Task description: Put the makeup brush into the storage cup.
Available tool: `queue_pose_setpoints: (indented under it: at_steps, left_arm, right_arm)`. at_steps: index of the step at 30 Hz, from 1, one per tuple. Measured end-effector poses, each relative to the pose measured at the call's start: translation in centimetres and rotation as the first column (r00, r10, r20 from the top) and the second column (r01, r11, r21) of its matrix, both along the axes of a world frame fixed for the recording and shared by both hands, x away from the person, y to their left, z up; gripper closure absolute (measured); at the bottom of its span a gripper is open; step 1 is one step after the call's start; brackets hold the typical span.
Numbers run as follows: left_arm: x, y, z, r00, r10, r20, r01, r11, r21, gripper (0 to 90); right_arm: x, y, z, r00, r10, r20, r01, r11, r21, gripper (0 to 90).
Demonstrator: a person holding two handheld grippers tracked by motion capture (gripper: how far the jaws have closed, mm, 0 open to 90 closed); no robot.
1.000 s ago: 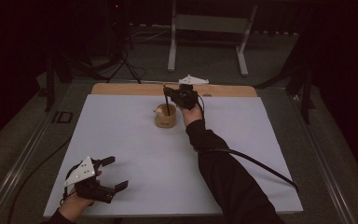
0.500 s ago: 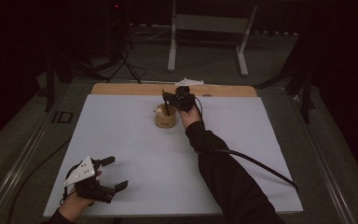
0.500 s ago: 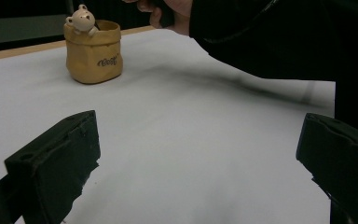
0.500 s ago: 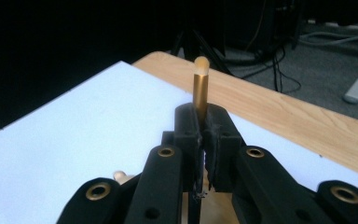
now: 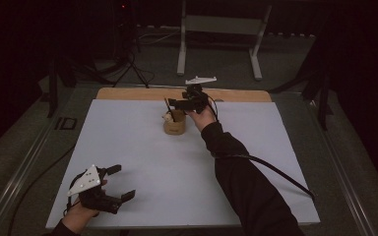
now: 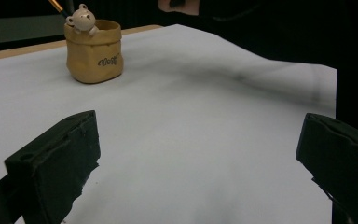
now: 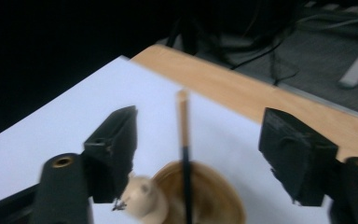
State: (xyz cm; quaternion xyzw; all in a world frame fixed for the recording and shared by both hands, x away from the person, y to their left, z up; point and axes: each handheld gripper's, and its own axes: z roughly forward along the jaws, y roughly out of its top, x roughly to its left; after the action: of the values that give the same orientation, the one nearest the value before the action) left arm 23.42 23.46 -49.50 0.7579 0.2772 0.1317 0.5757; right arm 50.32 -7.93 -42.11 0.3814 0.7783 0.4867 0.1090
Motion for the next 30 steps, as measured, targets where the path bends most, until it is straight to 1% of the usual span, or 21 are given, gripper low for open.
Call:
queue_pose_setpoints:
  at_steps: [3, 4, 6, 8, 9, 11, 12, 14, 15, 18, 19, 20, 21, 22, 23, 24, 25, 26, 27, 29, 30]
  left_arm:
    - [0.0, 0.0, 0.0, 1.0000, 0.001, 0.003, -0.001, 1.0000, 0.002, 0.6]
    - [0.0, -0.1, 0.0, 1.0000, 0.001, 0.000, -0.001, 1.0000, 0.002, 0.6]
    - [0.0, -0.1, 0.0, 1.0000, 0.001, 0.001, -0.001, 1.0000, 0.003, 0.6]
    - [0.0, -0.1, 0.1, 1.0000, 0.000, 0.004, 0.000, 1.0000, 0.000, 0.6]
    - [0.0, -0.1, 0.1, 1.0000, 0.000, 0.004, 0.000, 1.0000, 0.000, 0.6]
    - [0.0, -0.1, 0.1, 1.0000, 0.000, 0.005, 0.000, 1.0000, -0.002, 0.6]
    - [0.0, -0.1, 0.1, 1.0000, 0.000, 0.005, 0.000, 1.0000, -0.003, 0.6]
    - [0.0, -0.1, 0.1, 1.0000, -0.002, 0.005, 0.002, 1.0000, -0.003, 0.6]
    - [0.1, -0.2, 0.0, 1.0000, -0.004, 0.004, 0.004, 1.0000, 0.002, 0.6]
    - [0.2, -0.3, 0.1, 1.0000, -0.007, 0.004, 0.007, 1.0000, 0.002, 0.6]
    - [0.2, -0.3, 0.1, 1.0000, -0.007, 0.004, 0.007, 1.0000, 0.001, 0.6]
    - [0.2, -0.3, 0.1, 1.0000, -0.006, 0.003, 0.006, 1.0000, 0.001, 0.6]
    - [0.2, -0.3, 0.1, 1.0000, -0.006, 0.003, 0.006, 1.0000, 0.001, 0.6]
    - [0.2, -0.3, 0.1, 1.0000, -0.006, 0.004, 0.006, 1.0000, 0.003, 0.6]
    - [0.2, -0.3, 0.1, 1.0000, -0.006, 0.005, 0.006, 1.0000, 0.004, 0.6]
    - [0.2, -0.3, 0.1, 1.0000, -0.006, 0.005, 0.006, 1.0000, 0.004, 0.6]
    - [0.2, -0.3, 0.1, 1.0000, -0.006, 0.005, 0.006, 1.0000, 0.003, 0.6]
    - [0.1, -0.3, 0.1, 1.0000, -0.006, 0.004, 0.006, 1.0000, 0.003, 0.6]
    - [0.1, -0.3, 0.1, 1.0000, -0.006, 0.004, 0.006, 1.0000, 0.003, 0.6]
    - [0.1, -0.3, 0.1, 1.0000, -0.006, 0.004, 0.006, 1.0000, 0.003, 0.6]
    - [0.1, -0.3, 0.1, 1.0000, -0.006, 0.004, 0.006, 1.0000, 0.005, 0.6]
  right_arm:
    - [-0.3, -0.1, 0.5, 0.9998, 0.019, 0.006, -0.019, 1.000, -0.009, 17.9]
    - [-0.5, -0.1, 0.9, 0.9994, 0.035, 0.000, -0.035, 0.999, -0.012, 13.0]
    - [-0.8, -0.3, 1.3, 0.9984, 0.057, -0.002, -0.057, 0.998, 0.004, 10.2]
    - [-1.3, -0.4, 1.7, 0.9965, 0.083, 0.009, -0.083, 0.996, 0.011, 10.2]
    - [-1.6, -0.4, 1.9, 0.9968, 0.077, 0.020, -0.077, 0.997, -0.004, 10.2]
    - [-2.2, -0.4, 2.1, 0.9947, 0.090, 0.050, -0.088, 0.995, -0.038, 10.2]
    - [-2.4, -0.5, 2.3, 0.9947, 0.074, 0.071, -0.070, 0.996, -0.056, 10.2]
    - [-2.5, -1.0, 2.6, 0.9947, 0.078, 0.066, -0.075, 0.996, -0.045, 10.3]
    - [-2.5, -1.2, 2.7, 0.9937, 0.087, 0.071, -0.084, 0.995, -0.045, 10.3]
    - [-2.6, -1.9, 3.1, 0.9918, 0.113, 0.059, -0.112, 0.993, -0.033, 10.3]
    - [-2.7, -2.0, 3.2, 0.9908, 0.120, 0.063, -0.118, 0.992, -0.037, 11.7]
    - [-2.8, -2.2, 3.3, 0.9891, 0.125, 0.078, -0.121, 0.991, -0.048, 13.6]
    - [-2.8, -2.2, 3.3, 0.9891, 0.125, 0.078, -0.121, 0.991, -0.048, 13.6]
    - [-2.9, -2.3, 3.4, 0.9876, 0.138, 0.075, -0.134, 0.989, -0.055, 12.9]
    - [-2.6, -2.5, 3.4, 0.9847, 0.173, 0.022, -0.172, 0.984, -0.043, 12.6]
    - [-2.6, -2.5, 3.4, 0.9847, 0.173, 0.022, -0.172, 0.984, -0.043, 12.6]
    - [-2.4, -2.9, 3.2, 0.9775, 0.211, -0.009, -0.211, 0.977, -0.034, 11.4]
    - [-2.5, -2.9, 3.2, 0.9788, 0.205, -0.006, -0.205, 0.978, -0.044, 11.4]
    - [-2.6, -3.1, 3.1, 0.9774, 0.211, -0.005, -0.211, 0.976, -0.045, 11.6]
    - [-2.8, -3.4, 2.7, 0.9782, 0.207, 0.022, -0.205, 0.977, -0.052, 11.7]
    - [-2.9, -3.5, 2.6, 0.9776, 0.210, 0.017, -0.209, 0.977, -0.048, 14.5]
